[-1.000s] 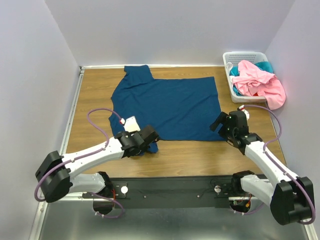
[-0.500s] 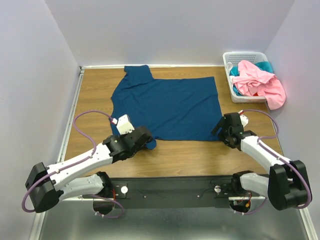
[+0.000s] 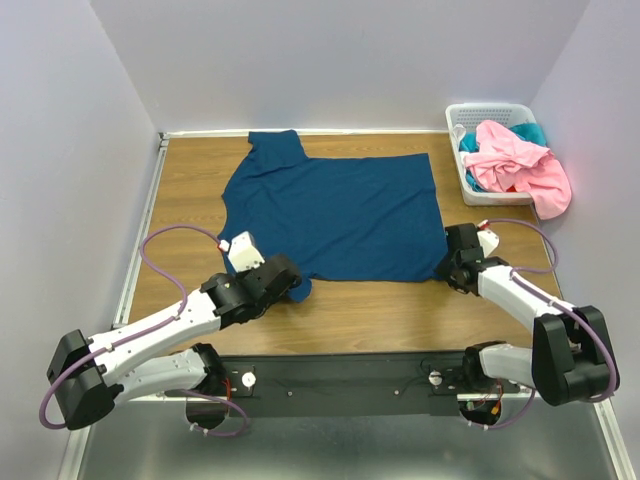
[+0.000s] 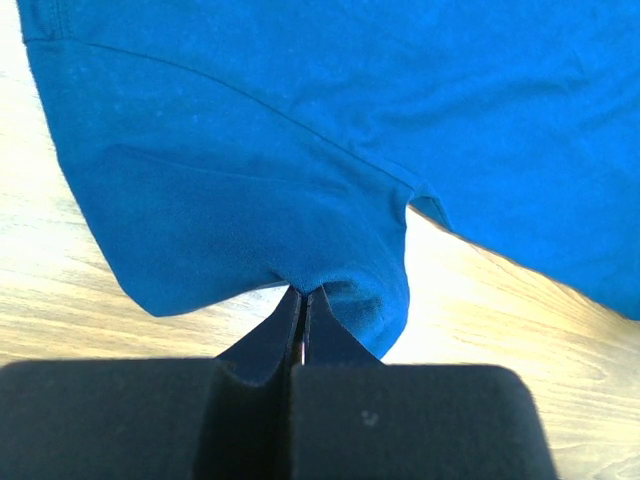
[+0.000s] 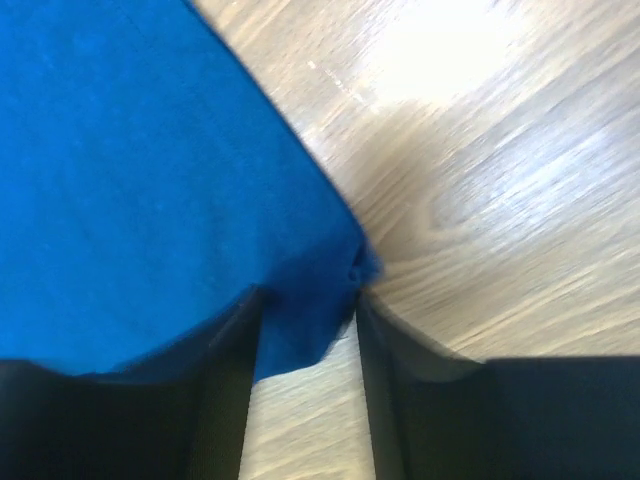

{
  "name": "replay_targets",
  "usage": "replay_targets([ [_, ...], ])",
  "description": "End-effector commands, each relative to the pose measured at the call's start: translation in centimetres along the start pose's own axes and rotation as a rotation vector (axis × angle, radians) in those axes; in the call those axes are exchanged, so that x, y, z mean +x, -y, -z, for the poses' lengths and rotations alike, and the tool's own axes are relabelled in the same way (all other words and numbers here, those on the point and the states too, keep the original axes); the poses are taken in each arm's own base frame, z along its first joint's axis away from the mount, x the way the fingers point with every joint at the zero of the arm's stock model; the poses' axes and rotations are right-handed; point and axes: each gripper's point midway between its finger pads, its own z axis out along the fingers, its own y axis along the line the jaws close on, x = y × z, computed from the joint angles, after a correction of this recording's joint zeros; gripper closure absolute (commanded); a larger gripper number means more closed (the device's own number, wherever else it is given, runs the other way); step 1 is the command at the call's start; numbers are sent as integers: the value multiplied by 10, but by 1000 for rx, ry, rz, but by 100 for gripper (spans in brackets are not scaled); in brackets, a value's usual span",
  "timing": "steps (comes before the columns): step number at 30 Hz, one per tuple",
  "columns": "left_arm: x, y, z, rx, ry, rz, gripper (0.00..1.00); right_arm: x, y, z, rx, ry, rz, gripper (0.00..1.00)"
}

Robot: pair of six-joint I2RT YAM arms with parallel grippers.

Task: Fold and stack the t-shirts
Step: Fold the tshirt

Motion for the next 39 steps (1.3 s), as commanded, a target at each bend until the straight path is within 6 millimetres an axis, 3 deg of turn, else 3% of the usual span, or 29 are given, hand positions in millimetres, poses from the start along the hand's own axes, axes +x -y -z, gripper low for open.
replay_targets([
  [1,-8,-15,2,-54,38,20,100,1,10,2,26,20,-14,68],
  [7,2,-22,7,-85,-25,16,100,6,18,8,10,40,-17,92],
  [10,5,-27,14,-98,-51,27,100,9,19,14,-21,39,-21,99],
  [14,8,-29,24,-60,-88,51,100,10,23,27,-27,33,-25,99],
  [20,2,-27,39,27,-85,103,100,-4,26,47,-39,88,-60,99],
  [27,-16,-3,35,102,-5,72,100,-19,14,54,-61,111,-47,99],
  [33,-57,17,31,99,175,74,100,-35,3,55,-65,139,-42,99],
  [39,-95,33,15,84,281,17,100,-51,-9,54,-62,162,-20,99],
])
